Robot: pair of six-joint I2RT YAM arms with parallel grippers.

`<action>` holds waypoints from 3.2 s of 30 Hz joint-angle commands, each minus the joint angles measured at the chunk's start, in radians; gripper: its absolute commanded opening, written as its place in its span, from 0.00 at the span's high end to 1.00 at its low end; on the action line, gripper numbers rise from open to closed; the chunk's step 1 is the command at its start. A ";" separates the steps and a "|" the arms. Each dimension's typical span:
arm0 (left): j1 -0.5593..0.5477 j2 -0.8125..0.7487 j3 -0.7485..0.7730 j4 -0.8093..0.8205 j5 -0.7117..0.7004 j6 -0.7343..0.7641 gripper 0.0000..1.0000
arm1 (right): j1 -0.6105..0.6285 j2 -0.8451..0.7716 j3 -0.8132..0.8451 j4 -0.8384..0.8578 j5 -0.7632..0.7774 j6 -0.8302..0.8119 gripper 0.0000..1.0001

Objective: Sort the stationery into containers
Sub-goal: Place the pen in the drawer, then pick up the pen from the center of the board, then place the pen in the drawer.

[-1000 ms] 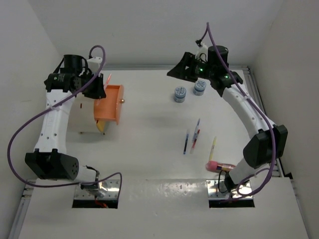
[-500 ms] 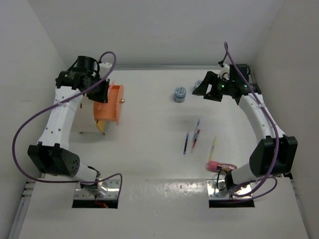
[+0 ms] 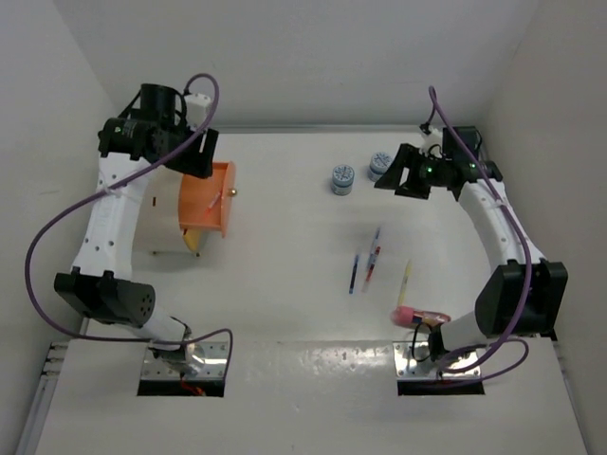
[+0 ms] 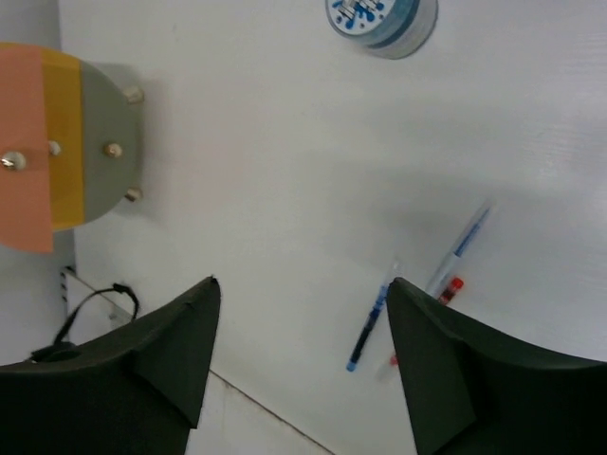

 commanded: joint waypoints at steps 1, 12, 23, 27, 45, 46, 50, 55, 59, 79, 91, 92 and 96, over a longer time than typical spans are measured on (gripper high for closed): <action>0.002 -0.002 0.188 0.024 0.001 -0.001 0.33 | -0.009 -0.054 -0.036 -0.054 0.044 -0.054 0.35; -0.011 -0.105 0.115 0.206 0.004 -0.022 0.38 | -0.009 -0.027 -0.309 -0.263 0.432 -0.093 0.60; -0.015 -0.121 0.082 0.221 -0.015 -0.018 0.38 | 0.014 0.222 -0.314 -0.178 0.473 -0.054 0.45; -0.015 -0.125 0.072 0.227 -0.024 -0.016 0.38 | 0.024 0.306 -0.300 -0.163 0.481 -0.059 0.63; 0.034 -0.191 0.003 0.301 0.292 0.027 0.36 | 0.113 0.158 0.099 -0.364 0.075 -0.171 1.00; 0.035 -0.194 0.014 0.304 0.335 0.057 0.36 | 0.116 0.096 0.138 -0.344 0.035 -0.168 1.00; -0.007 -0.170 0.084 0.287 0.590 0.078 0.32 | 0.161 0.028 0.365 -0.184 -0.109 -0.049 1.00; -0.041 -0.167 -0.016 0.527 0.951 -0.202 0.29 | 0.259 -0.043 0.367 0.178 -0.166 0.240 1.00; -0.122 -0.164 -0.076 0.719 0.955 -0.359 0.29 | 0.351 -0.050 0.359 0.405 -0.176 0.350 1.00; -0.288 -0.070 -0.021 0.677 0.898 -0.308 0.67 | 0.494 0.015 0.464 0.449 -0.188 0.412 1.00; -0.091 -0.056 0.190 0.326 0.693 -0.124 1.00 | 0.267 0.001 0.419 0.291 -0.177 0.332 0.07; -0.080 -0.053 0.225 0.275 0.560 -0.072 1.00 | 0.243 -0.005 0.389 0.253 -0.180 0.308 0.07; -0.071 -0.035 0.243 0.100 0.133 0.056 1.00 | 0.167 -0.045 0.288 0.150 -0.177 0.173 0.07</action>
